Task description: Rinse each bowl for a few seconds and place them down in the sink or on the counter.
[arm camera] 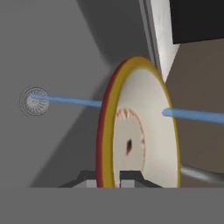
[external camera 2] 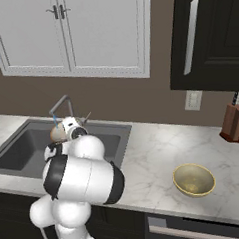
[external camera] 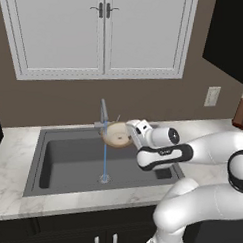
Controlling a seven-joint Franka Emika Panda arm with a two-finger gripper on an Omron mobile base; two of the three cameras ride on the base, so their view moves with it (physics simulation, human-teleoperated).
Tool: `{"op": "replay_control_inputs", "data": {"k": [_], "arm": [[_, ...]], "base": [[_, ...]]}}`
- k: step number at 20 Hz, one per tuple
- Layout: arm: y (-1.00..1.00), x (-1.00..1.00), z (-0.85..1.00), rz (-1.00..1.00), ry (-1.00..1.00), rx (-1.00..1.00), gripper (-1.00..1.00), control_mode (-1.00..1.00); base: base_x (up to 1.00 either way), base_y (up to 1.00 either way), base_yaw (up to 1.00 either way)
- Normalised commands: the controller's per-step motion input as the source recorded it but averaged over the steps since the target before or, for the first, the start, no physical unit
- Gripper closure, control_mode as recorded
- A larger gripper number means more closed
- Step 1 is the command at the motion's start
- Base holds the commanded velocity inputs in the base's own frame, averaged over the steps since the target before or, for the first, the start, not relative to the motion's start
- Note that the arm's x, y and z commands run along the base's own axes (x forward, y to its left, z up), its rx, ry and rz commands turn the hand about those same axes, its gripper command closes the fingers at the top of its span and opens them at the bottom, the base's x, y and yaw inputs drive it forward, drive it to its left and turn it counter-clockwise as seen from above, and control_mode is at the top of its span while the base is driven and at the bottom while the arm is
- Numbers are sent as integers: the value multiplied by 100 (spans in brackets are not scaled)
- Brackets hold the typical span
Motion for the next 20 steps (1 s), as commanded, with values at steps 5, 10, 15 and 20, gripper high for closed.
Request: {"op": "replay_control_inputs", "data": {"k": [5,10,15,20], "arm": [[-25,-4,15,-10,0,-6,100,-100],[-19,0,17,-15,0,-6,100,-100],[-16,0,16,-16,1,-7,100,-100],[-14,0,13,-17,0,-7,100,-100]], "base": [[0,0,0],[0,0,0],[0,0,0],[0,0,0]]}}
